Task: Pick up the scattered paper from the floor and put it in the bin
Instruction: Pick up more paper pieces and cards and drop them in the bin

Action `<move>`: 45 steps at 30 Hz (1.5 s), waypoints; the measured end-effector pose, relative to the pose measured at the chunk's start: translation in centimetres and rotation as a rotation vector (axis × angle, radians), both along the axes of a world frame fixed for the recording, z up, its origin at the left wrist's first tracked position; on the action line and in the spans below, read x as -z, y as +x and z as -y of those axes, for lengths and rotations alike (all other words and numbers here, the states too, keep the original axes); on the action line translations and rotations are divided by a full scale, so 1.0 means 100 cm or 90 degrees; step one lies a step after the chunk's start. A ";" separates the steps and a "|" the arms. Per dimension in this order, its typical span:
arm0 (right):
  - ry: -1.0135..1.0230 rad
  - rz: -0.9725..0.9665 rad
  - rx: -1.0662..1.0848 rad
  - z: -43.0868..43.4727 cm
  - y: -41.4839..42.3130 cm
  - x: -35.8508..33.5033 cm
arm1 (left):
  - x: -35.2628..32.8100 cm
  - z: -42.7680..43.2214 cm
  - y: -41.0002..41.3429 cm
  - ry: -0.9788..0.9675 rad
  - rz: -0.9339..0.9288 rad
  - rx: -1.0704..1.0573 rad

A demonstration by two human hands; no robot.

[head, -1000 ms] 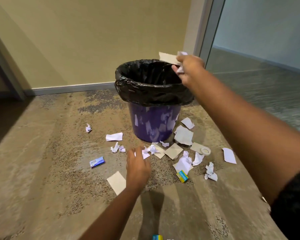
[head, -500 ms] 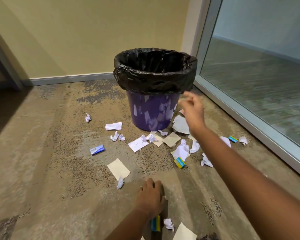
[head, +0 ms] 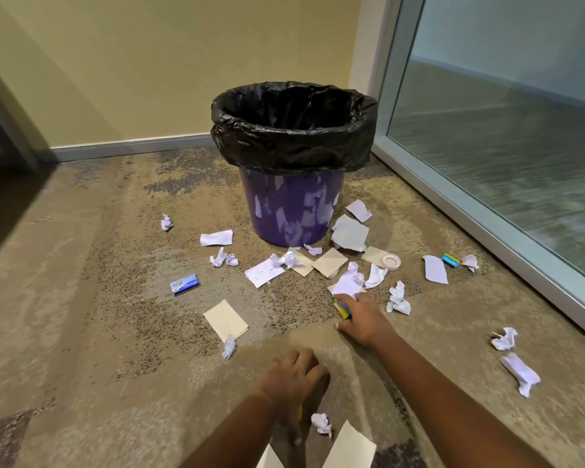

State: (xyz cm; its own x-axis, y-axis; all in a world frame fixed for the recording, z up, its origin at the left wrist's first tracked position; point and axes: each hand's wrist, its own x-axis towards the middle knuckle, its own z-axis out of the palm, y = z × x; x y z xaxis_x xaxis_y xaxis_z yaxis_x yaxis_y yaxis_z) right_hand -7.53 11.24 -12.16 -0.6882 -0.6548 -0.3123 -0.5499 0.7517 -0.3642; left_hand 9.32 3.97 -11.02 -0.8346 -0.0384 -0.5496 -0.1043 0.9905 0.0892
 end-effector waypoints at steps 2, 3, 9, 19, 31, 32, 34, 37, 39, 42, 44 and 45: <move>0.002 -0.020 -0.019 0.003 0.001 0.005 | 0.002 0.007 0.002 0.039 -0.044 -0.011; 0.002 -0.033 -0.024 0.004 0.002 0.007 | 0.001 0.010 0.003 0.063 -0.063 -0.029; -0.106 -0.083 0.032 0.011 -0.003 0.007 | -0.003 0.039 0.005 0.096 -0.249 -0.247; -0.013 0.030 0.117 0.024 -0.048 -0.003 | 0.009 0.104 0.015 0.030 -0.073 -0.622; 0.170 0.053 0.011 0.058 -0.058 -0.006 | 0.014 0.119 0.015 0.115 -0.191 -0.626; 0.139 0.068 0.031 0.057 -0.055 -0.007 | 0.016 0.119 0.017 0.150 -0.217 -0.651; 0.095 0.081 0.052 0.055 -0.049 -0.007 | 0.017 0.118 0.020 0.215 -0.269 -0.700; 0.075 0.068 0.027 0.051 -0.039 -0.004 | 0.025 0.118 0.023 0.295 -0.343 -0.767; 0.064 0.060 0.019 0.050 -0.028 -0.001 | 0.032 0.117 0.024 0.321 -0.384 -0.784; 0.061 -0.051 0.031 0.047 -0.011 0.003 | 0.039 0.115 0.023 0.356 -0.439 -0.816; 0.042 -0.111 0.025 0.043 -0.004 0.005 | 0.039 0.112 0.022 0.349 -0.459 -0.830; 0.025 -0.126 0.025 0.039 -0.002 0.006 | 0.039 0.112 0.021 0.336 -0.470 -0.826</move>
State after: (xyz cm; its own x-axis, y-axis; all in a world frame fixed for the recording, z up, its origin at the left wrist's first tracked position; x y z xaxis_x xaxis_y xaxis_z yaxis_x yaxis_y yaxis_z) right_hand -7.76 7.32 -12.78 -0.7637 -0.6162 -0.1924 -0.5777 0.7854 -0.2223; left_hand 11.44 -7.18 -14.89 -0.4662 -0.8525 -0.2364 -0.5996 0.1080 0.7930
